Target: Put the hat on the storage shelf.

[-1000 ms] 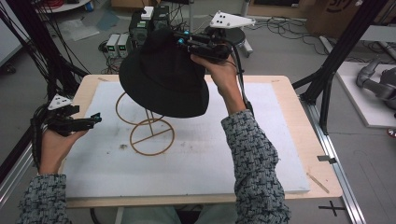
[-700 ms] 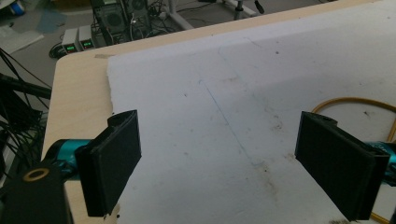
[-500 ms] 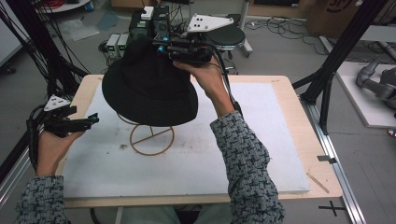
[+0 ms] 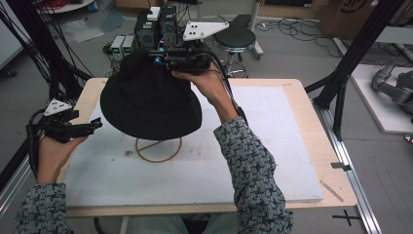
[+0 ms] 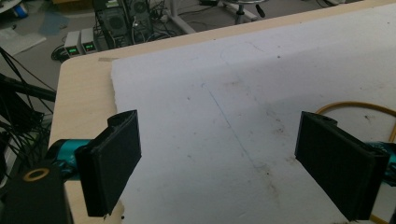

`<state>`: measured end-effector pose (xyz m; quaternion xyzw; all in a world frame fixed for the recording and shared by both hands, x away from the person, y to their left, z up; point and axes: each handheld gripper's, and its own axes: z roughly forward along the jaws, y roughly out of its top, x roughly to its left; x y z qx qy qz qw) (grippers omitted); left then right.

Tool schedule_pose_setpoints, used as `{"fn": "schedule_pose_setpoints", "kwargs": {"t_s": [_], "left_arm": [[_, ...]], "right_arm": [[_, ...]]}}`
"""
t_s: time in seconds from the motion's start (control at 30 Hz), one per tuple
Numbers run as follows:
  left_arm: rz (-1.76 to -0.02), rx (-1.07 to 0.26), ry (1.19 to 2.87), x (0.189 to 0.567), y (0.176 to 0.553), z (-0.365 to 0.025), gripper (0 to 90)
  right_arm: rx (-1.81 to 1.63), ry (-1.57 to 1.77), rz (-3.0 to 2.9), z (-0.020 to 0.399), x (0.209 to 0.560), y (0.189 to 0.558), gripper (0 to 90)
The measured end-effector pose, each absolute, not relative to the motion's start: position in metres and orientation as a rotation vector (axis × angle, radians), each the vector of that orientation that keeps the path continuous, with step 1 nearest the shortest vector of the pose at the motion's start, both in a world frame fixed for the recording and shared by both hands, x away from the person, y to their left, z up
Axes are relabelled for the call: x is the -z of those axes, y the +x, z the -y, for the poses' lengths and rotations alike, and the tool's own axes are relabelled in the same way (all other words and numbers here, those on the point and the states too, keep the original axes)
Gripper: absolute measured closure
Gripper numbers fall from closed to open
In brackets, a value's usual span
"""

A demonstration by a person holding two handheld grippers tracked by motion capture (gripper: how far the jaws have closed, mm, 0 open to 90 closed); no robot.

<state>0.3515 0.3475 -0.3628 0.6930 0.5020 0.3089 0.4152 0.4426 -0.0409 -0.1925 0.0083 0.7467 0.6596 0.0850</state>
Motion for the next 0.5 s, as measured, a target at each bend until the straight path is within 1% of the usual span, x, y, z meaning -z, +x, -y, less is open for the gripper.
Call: {"fn": "schedule_pose_setpoints", "kwargs": {"t_s": [0.5], "left_arm": [[-1.261,-0.773,1.744,0.363,0.352,-0.348,14.7]], "right_arm": [[-1.939,-0.030,-2.317,0.022,0.207,0.443,84.8]]}}
